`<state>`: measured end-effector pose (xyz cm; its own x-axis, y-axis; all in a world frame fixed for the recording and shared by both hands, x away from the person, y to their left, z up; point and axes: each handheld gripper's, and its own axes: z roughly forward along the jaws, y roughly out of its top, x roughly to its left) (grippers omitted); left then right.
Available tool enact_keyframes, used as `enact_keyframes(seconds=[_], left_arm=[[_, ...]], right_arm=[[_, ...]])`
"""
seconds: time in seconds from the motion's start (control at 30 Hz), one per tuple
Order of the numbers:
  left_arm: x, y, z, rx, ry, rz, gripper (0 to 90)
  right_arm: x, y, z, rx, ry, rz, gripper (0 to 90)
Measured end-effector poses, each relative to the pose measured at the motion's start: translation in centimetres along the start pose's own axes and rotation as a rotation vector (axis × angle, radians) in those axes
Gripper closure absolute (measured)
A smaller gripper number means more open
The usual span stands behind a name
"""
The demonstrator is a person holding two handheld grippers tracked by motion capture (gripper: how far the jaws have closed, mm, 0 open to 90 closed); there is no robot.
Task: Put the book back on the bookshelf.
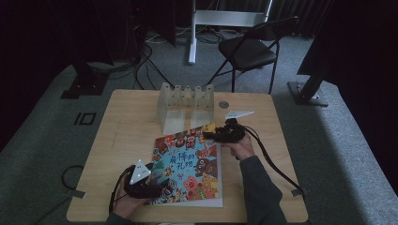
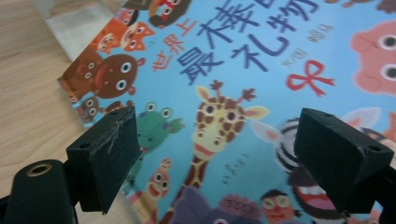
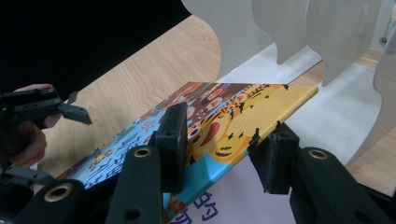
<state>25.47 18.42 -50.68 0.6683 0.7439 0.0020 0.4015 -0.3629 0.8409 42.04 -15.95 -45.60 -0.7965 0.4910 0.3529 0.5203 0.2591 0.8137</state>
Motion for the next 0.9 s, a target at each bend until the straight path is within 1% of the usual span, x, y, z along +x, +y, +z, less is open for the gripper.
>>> enact_keyframes(seconds=[0.2,0.37,0.57,0.73,0.87,0.9], left_arm=[[1.3,0.0,0.1,0.007,-0.002,-0.028,14.6],[1.9,0.0,0.2,0.014,0.006,-0.039,14.7],[2.6,-0.1,0.3,0.018,-0.002,-0.067,14.7],[3.2,0.2,0.1,0.011,-0.004,-0.068,14.7],[3.5,0.2,0.1,0.017,0.001,-0.064,15.0],[3.7,0.2,0.1,0.02,-0.004,-0.069,15.0]], right_arm=[[0.4,0.0,-0.3,-0.008,-0.004,-0.006,59.8],[0.6,0.0,-0.5,-0.018,-0.007,-0.007,60.5],[1.1,0.0,-0.8,-0.033,-0.011,-0.016,61.2],[1.6,0.1,-1.2,-0.047,-0.012,-0.024,62.1],[1.8,0.2,-1.3,-0.052,-0.011,-0.027,62.6],[1.9,0.2,-1.4,-0.053,-0.01,-0.028,62.8]])
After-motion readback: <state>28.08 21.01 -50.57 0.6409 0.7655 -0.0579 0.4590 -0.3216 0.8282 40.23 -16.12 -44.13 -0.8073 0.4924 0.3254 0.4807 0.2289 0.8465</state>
